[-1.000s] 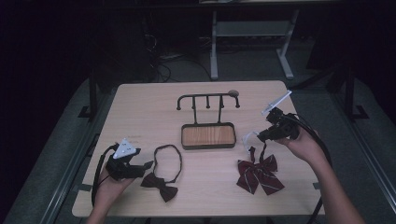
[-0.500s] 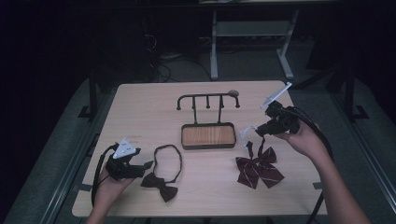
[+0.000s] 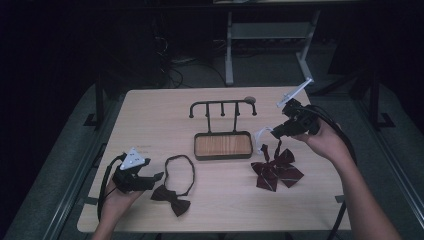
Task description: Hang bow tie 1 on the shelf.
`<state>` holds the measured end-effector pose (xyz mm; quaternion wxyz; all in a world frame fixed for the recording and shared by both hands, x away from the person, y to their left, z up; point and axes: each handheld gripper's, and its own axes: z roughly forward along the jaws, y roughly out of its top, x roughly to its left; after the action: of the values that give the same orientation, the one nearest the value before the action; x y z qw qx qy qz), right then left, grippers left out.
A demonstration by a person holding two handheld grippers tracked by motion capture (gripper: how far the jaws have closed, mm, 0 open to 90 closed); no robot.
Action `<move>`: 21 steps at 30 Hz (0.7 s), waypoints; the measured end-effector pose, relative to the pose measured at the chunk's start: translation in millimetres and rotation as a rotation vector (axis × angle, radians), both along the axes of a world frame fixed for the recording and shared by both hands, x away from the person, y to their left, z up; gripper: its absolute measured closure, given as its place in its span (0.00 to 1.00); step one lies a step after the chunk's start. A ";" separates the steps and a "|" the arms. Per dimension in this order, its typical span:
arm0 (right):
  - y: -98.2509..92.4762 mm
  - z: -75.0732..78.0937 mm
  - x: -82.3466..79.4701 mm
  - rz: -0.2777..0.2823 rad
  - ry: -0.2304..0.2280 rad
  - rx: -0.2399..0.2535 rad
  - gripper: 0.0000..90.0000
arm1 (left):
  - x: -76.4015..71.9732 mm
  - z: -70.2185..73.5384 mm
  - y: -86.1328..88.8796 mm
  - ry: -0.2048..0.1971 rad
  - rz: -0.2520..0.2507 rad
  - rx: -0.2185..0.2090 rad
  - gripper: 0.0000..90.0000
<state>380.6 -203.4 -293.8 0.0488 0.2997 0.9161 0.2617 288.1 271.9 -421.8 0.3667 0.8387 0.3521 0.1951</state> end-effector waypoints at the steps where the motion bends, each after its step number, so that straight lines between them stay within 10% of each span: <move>1: 0.0 0.0 0.0 0.000 0.000 0.000 0.94 | 0.1 -0.3 0.0 0.002 0.000 0.000 0.33; 21: 8.9 17.8 15.4 0.011 -0.006 0.023 0.94 | 0.2 -1.1 -1.1 0.002 0.000 -0.009 0.33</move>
<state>396.0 -194.5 -276.0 0.0470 0.2945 0.9145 0.2733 288.3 270.8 -422.9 0.3702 0.8372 0.3536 0.1926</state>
